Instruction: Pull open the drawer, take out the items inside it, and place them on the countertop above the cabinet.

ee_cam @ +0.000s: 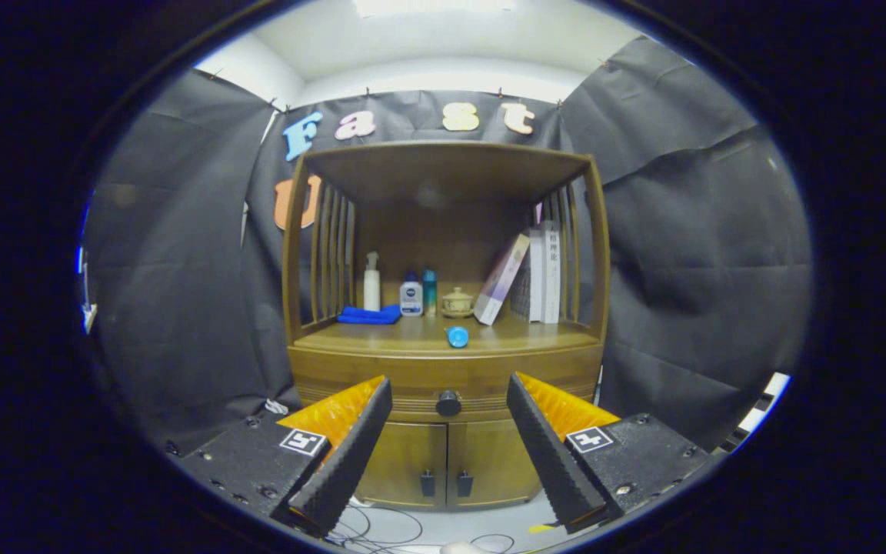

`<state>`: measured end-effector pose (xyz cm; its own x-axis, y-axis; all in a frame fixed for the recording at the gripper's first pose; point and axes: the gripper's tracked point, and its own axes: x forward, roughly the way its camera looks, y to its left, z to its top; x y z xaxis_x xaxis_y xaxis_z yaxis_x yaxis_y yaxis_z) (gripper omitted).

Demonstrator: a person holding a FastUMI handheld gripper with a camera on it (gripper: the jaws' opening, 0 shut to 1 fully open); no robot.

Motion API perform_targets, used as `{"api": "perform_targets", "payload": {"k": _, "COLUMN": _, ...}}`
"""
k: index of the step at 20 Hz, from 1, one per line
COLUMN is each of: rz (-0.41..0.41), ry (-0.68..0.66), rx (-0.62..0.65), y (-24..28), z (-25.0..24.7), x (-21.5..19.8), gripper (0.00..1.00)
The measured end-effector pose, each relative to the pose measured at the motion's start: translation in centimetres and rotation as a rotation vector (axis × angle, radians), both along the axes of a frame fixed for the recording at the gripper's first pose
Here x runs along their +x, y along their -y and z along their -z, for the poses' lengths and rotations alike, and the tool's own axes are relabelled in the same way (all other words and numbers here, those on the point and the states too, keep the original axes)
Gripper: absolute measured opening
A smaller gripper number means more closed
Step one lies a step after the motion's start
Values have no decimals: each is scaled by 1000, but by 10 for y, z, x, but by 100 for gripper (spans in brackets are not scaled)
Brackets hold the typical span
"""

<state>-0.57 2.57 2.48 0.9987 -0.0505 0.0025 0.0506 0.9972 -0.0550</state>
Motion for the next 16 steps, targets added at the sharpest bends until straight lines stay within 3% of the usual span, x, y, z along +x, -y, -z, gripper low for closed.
{"api": "perform_targets", "payload": {"k": 6, "rz": 37, "ry": 21, "rx": 12, "y": 9, "z": 14, "x": -40, "gripper": 99}}
{"api": "perform_targets", "payload": {"k": 16, "rz": 41, "ry": 36, "rx": 52, "y": 15, "z": 5, "x": -50, "gripper": 99}}
